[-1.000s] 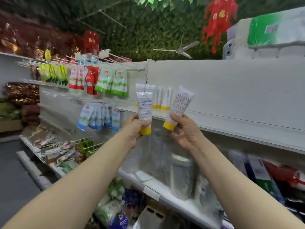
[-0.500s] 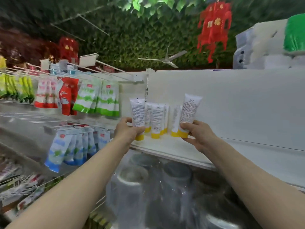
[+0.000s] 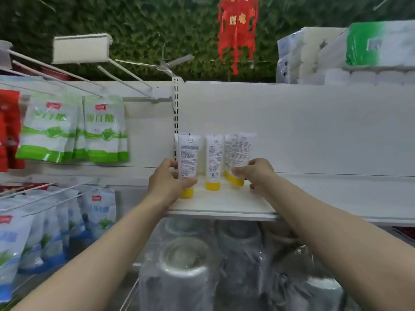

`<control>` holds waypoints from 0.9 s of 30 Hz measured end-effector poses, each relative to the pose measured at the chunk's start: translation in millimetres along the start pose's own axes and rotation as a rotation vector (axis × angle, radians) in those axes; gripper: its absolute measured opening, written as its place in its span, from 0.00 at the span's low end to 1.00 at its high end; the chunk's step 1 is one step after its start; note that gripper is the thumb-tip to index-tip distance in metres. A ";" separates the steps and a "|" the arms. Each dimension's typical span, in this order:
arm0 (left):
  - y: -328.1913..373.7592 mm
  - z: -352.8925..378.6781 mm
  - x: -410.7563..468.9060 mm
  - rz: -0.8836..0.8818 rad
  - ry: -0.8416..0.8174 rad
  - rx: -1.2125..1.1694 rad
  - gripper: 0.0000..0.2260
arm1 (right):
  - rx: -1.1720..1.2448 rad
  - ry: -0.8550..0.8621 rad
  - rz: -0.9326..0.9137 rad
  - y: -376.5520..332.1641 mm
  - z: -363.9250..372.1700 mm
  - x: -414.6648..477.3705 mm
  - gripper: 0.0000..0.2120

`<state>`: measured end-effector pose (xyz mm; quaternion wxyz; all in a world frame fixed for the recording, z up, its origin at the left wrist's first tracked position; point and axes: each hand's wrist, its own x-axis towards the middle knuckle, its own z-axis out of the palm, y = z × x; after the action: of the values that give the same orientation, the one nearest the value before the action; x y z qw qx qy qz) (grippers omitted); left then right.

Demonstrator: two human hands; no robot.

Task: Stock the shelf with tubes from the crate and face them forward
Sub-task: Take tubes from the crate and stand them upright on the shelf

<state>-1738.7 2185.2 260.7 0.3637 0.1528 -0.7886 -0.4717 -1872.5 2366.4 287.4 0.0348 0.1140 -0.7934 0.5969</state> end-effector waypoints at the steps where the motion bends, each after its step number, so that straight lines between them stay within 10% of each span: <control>1: -2.3 -1.1 1.2 0.003 -0.014 -0.003 0.19 | -0.031 0.017 -0.007 -1.0 3.2 -1.9 0.15; 27: -16.9 -2.9 4.8 -0.003 0.040 0.014 0.22 | -0.267 0.074 -0.081 13.5 12.9 -3.2 0.15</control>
<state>-1741.6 2172.0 249.2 0.3776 0.1661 -0.7843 -0.4634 -1871.3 2358.1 270.4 0.1027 0.1182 -0.8587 0.4880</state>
